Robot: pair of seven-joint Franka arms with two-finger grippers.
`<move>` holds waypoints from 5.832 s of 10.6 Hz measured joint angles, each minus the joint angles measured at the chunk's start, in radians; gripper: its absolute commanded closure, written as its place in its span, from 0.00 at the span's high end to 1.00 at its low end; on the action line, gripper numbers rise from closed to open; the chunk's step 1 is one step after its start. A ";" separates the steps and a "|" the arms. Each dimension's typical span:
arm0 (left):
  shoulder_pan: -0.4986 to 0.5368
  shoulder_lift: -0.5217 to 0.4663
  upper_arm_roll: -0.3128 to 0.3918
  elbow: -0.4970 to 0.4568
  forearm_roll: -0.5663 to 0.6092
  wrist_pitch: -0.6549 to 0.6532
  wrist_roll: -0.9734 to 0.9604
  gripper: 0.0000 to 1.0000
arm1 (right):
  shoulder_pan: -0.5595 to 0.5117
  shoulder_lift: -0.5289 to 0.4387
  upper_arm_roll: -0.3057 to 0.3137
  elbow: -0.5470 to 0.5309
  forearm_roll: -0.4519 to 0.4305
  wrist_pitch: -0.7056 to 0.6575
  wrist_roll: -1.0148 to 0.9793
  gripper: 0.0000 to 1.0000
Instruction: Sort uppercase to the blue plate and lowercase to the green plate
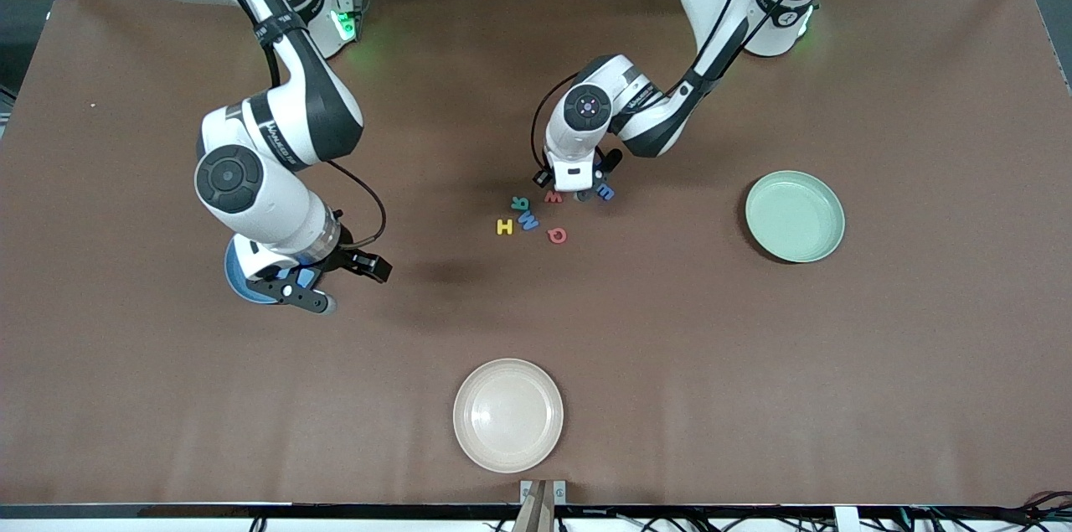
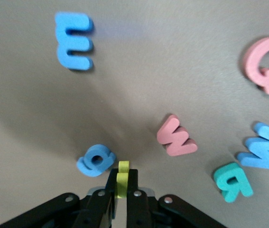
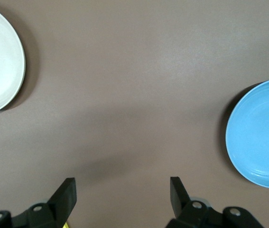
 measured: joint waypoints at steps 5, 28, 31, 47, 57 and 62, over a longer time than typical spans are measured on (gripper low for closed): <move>0.153 -0.149 0.012 0.025 0.004 -0.347 0.379 0.00 | 0.076 0.009 0.013 -0.004 0.002 0.013 0.024 0.89; 0.761 -0.383 0.028 -0.372 0.335 -0.143 1.315 0.85 | 0.325 0.312 0.050 -0.016 -0.207 0.301 0.241 0.73; 0.760 -0.440 0.021 -0.325 0.335 -0.157 1.315 0.97 | 0.326 0.324 0.063 -0.016 -0.212 0.301 0.242 0.69; 0.580 -0.619 0.262 0.173 0.223 -0.671 1.626 1.00 | 0.209 0.180 0.103 -0.008 -0.203 0.082 0.174 0.00; 0.492 -0.624 0.341 0.237 0.222 -0.757 1.628 1.00 | -0.311 -0.008 0.007 -0.240 -0.136 -0.014 -0.445 0.00; 0.490 -0.624 0.338 0.237 0.194 -0.758 1.628 1.00 | -0.309 0.040 -0.041 -0.302 -0.134 0.113 -0.448 1.00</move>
